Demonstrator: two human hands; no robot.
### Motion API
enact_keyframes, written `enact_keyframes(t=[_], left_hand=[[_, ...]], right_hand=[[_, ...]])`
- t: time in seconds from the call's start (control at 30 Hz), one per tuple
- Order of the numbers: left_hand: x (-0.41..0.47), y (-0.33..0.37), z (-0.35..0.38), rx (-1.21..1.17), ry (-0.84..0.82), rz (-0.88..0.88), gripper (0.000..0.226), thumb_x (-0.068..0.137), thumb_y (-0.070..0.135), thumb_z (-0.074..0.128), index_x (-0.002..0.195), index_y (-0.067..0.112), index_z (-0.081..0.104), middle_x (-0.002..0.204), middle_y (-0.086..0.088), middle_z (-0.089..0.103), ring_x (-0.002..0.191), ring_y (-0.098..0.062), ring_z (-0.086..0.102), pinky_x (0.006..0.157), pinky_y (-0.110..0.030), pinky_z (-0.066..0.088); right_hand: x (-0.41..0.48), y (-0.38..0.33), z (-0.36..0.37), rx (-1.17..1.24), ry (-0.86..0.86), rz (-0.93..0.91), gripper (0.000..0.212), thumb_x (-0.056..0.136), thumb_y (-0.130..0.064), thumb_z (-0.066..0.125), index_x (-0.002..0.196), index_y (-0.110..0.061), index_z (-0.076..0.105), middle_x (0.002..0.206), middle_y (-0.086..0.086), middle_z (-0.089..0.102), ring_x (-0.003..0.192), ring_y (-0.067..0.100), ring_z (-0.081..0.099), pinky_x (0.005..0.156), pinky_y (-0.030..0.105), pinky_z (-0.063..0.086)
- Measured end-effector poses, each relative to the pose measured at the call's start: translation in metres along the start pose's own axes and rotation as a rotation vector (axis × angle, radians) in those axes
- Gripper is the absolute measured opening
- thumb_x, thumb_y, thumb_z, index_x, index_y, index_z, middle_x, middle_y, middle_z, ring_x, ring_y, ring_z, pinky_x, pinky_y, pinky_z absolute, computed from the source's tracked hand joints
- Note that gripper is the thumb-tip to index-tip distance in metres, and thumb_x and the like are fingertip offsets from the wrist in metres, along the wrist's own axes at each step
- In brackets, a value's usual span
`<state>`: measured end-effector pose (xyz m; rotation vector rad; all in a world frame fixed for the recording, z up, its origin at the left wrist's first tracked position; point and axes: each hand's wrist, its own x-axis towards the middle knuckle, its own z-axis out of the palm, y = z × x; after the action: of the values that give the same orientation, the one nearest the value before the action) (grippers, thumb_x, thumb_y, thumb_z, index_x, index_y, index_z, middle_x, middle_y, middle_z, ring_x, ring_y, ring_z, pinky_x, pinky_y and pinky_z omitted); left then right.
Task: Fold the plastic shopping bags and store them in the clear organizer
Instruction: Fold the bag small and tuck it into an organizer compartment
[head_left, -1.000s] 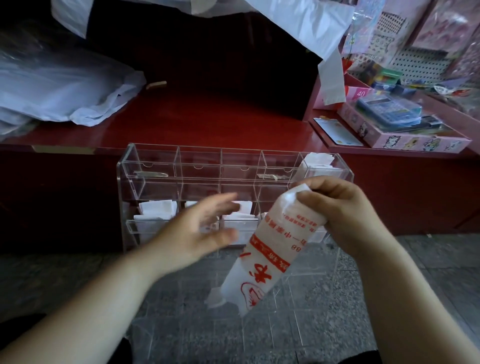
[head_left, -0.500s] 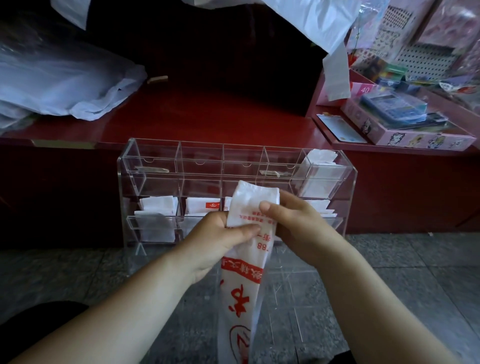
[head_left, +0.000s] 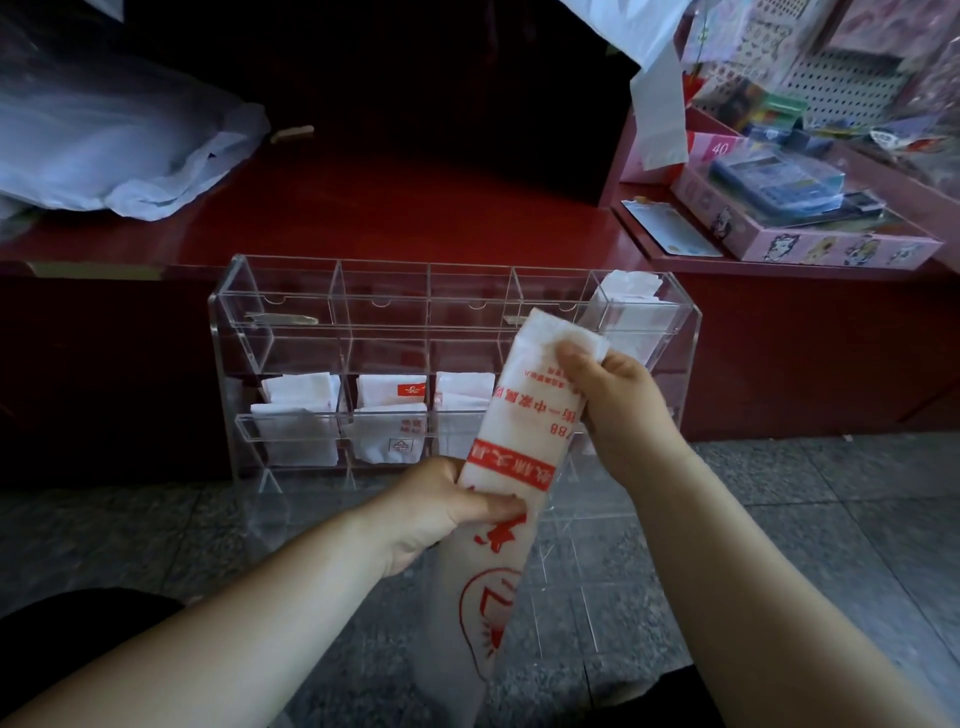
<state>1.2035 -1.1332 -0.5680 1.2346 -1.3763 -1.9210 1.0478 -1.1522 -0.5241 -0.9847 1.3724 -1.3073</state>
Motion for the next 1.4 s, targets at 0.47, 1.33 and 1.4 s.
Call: enact_keyframes(t=[0.47,1.33,1.4], left_hand=[[-0.008,-0.004,-0.03,-0.032,-0.118,-0.145,0.02,0.063,0.022,0.075,0.071,0.004,0.068,0.061,-0.01,0.069,0.051,-0.014,0.065,0.049,-0.019,0.051],[-0.012,-0.002,-0.021,0.078,0.128,0.032,0.01,0.084,0.008,0.061,0.081,0.016,0.066,0.07,0.005,0.072,0.075,-0.012,0.069,0.072,-0.025,0.055],[-0.013,-0.002,-0.023,-0.055,0.167,0.003,0.016,0.085,0.002,0.057,0.076,0.012,0.065,0.059,0.004,0.069,0.057,-0.006,0.066,0.057,-0.017,0.053]], right_hand=[[0.039,0.0,-0.05,0.478,0.324,0.055,0.016,0.094,-0.005,0.045,0.082,-0.009,0.054,0.053,-0.003,0.066,0.049,0.006,0.063,0.056,0.025,0.054],[0.01,0.002,0.031,0.011,-0.315,-0.045,0.019,0.089,-0.004,0.05,0.08,-0.017,0.061,0.071,-0.009,0.069,0.07,0.008,0.065,0.071,0.027,0.054],[0.016,0.01,0.041,0.053,-0.311,0.058,0.015,0.091,-0.008,0.049,0.083,-0.015,0.06,0.076,-0.002,0.067,0.066,0.01,0.064,0.064,0.025,0.053]])
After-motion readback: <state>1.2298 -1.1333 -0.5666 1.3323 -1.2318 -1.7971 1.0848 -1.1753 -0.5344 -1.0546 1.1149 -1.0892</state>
